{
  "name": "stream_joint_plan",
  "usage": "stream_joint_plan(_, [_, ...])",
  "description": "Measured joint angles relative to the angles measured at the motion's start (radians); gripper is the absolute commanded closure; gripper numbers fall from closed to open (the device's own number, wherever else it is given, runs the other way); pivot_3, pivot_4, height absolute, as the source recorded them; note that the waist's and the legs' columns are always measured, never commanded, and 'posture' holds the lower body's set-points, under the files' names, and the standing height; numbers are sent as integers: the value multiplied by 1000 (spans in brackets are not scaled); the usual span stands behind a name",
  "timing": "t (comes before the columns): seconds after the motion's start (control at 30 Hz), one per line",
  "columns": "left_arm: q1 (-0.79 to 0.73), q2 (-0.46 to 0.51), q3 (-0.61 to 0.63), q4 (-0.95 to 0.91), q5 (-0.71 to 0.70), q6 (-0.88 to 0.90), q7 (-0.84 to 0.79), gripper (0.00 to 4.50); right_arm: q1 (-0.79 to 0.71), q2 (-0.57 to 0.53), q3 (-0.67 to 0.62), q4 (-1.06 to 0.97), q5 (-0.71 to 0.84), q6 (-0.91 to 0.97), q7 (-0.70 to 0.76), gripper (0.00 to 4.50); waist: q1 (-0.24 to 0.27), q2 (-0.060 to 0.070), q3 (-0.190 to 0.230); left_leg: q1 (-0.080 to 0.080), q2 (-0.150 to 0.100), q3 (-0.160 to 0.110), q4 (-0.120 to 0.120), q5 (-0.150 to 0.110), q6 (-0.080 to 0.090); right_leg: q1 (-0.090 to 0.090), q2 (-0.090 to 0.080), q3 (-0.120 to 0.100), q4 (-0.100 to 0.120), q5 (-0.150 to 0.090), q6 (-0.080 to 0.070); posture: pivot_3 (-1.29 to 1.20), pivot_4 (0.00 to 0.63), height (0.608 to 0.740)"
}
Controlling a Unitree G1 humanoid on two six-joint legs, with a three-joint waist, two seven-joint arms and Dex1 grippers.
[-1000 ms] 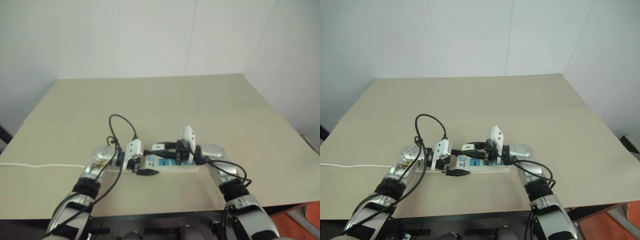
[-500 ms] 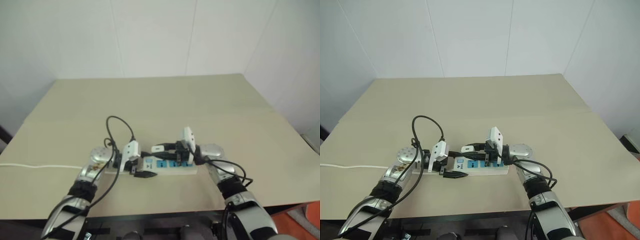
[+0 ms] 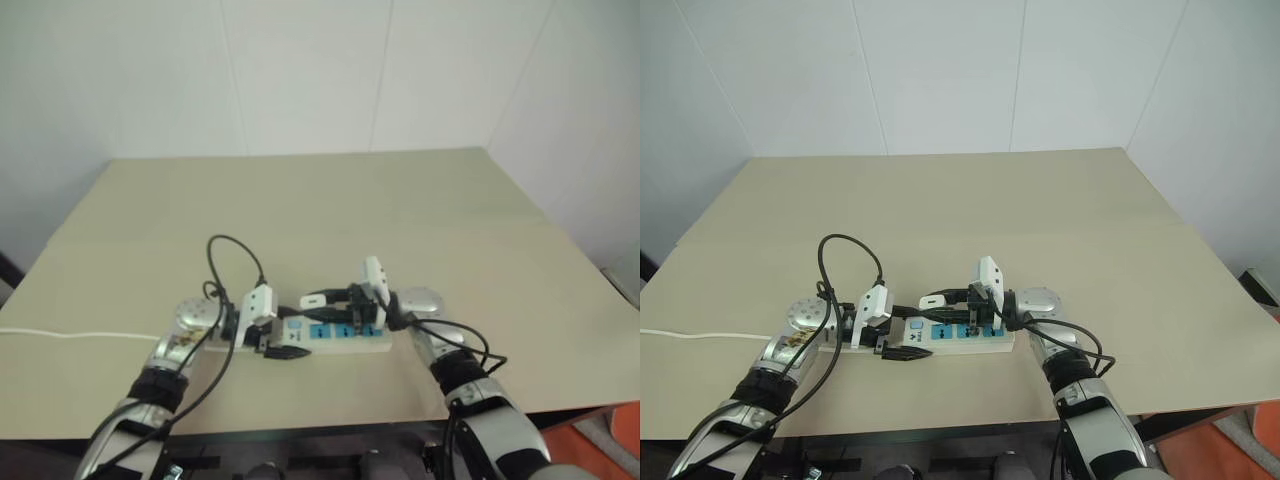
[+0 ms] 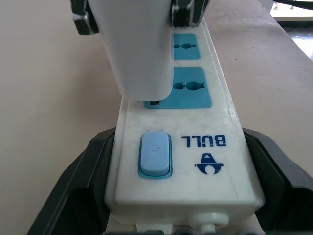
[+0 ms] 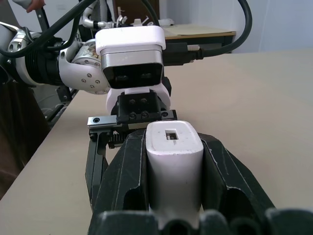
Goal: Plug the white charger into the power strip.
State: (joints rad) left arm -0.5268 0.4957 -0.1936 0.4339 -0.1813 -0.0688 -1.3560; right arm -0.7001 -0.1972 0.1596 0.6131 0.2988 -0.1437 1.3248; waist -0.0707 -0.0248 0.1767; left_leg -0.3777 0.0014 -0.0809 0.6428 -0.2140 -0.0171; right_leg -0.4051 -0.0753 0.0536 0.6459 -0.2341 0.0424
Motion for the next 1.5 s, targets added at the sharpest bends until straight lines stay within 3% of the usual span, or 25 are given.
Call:
stream_joint_plan(1.13, [-10, 0, -27, 1, -9, 3, 13, 1205, 59, -40, 5, -56, 36, -7, -30, 3378, 8, 0, 0, 0, 0, 0, 0, 0, 0, 1, 0, 0, -1, -1, 1, 0, 150, 740])
stream_joint_plan(1.5, [-15, 0, -27, 11, -11, -4, 10, 1205, 56, -52, 18, -142, 38, 149, -82, 3378, 10, 0, 0, 0, 0, 0, 0, 0, 0, 1, 0, 0, -1, -1, 1, 0, 150, 740])
